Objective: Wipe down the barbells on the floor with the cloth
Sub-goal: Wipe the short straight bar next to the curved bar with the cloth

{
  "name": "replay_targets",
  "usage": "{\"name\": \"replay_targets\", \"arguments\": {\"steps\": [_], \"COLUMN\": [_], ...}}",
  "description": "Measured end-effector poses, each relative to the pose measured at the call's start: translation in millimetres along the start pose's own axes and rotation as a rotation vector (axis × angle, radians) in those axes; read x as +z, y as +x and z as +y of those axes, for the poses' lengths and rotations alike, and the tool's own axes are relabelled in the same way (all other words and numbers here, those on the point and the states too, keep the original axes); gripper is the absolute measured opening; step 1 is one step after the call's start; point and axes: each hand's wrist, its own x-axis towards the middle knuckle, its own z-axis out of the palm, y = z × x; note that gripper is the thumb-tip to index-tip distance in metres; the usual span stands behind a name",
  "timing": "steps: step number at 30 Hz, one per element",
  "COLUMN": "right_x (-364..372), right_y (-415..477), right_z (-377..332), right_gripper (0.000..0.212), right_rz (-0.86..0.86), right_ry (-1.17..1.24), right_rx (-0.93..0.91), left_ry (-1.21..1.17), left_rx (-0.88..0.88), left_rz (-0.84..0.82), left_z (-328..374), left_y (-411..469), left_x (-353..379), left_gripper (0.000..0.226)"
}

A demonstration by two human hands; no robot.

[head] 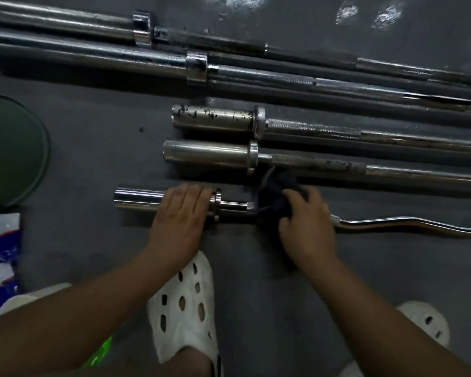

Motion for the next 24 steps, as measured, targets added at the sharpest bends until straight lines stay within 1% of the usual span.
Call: {"name": "replay_targets", "arguments": {"steps": [1, 2, 4, 5, 6, 8, 9, 10, 11, 12, 15, 16, 18, 19, 20, 21, 22, 23, 24], "right_x": [6.9, 16.9, 34.8, 36.1, 30.0, 4.6, -5.6, -12.9, -13.5, -7.7, 18.1, 17.7, 0.1, -11.0, -17.0, -17.7, -13.0, -4.7, 8.1], "right_y": [-6.9, -16.8, -40.4, -43.4, -36.6, -11.0, 4.2, 14.0, 14.7, 7.1, -38.4, -47.6, -45.9, -38.0, -28.5, -20.3, -17.9, -21.9, -31.2], "right_z": [-13.1, -35.8, -74.1, -80.8, -77.5, -52.8, -39.5, -33.5, -36.0, -46.7, -74.4, -71.0, -52.7, -46.2, -43.6, -45.0, -51.5, -61.6, -69.7], "right_gripper": [0.058, 0.058, 0.06, 0.06, 0.058, 0.049, 0.045, 0.046, 0.05, 0.057, 0.075, 0.076, 0.069, 0.064, 0.061, 0.061, 0.064, 0.07, 0.076], "right_rz": [0.004, -0.029, -0.15, -0.197, -0.223, -0.279, -0.257, -0.2, -0.144, -0.138, -0.317, -0.347, -0.359, -0.327, -0.253, -0.161, -0.113, -0.125, -0.185], "right_ry": [0.008, -0.005, 0.056, 0.093, 0.097, -0.012, -0.059, -0.084, -0.096, -0.118, -0.151, -0.164, -0.169, -0.138, -0.099, -0.061, -0.018, 0.003, 0.001], "right_rx": [0.045, 0.005, -0.146, -0.202, -0.252, -0.296, -0.264, -0.217, -0.181, -0.194, -0.275, -0.31, -0.376, -0.371, -0.353, -0.317, -0.278, -0.264, -0.259], "left_ry": [0.002, 0.005, 0.021, 0.027, 0.02, 0.007, 0.011, 0.021, 0.025, 0.026, 0.067, 0.064, 0.049, 0.042, 0.037, 0.024, -0.004, -0.034, -0.056], "left_rx": [-0.016, -0.023, -0.013, 0.0, 0.015, 0.036, 0.03, 0.016, 0.004, 0.0, 0.053, 0.069, 0.082, 0.071, 0.047, 0.016, -0.009, -0.022, -0.027], "left_rz": [-0.004, -0.013, -0.082, -0.104, -0.109, -0.09, -0.08, -0.068, -0.074, -0.091, -0.154, -0.159, -0.136, -0.119, -0.099, -0.09, -0.089, -0.094, -0.102], "left_z": [3.0, 4.6, 3.5, 1.1, -1.6, -2.7, -2.3, -1.7, -0.7, -0.6, -7.9, -11.0, -12.2, -9.6, -5.7, -1.1, 3.9, 8.1, 10.8], "left_y": [1.5, 5.2, 12.9, 15.1, 15.8, 12.7, 12.3, 13.1, 14.9, 17.1, 23.7, 24.9, 22.8, 19.7, 14.7, 7.8, -0.7, -10.4, -21.0], "left_x": [0.2, 0.3, -3.3, -3.7, -3.2, -1.0, -0.8, -1.4, -1.8, -2.6, -5.3, -6.6, -5.8, -3.8, -1.2, 0.9, 2.2, 2.7, 2.7], "left_gripper": [0.059, 0.053, 0.039, 0.036, 0.034, 0.034, 0.034, 0.035, 0.035, 0.037, 0.043, 0.045, 0.05, 0.055, 0.064, 0.072, 0.079, 0.082, 0.085]}}
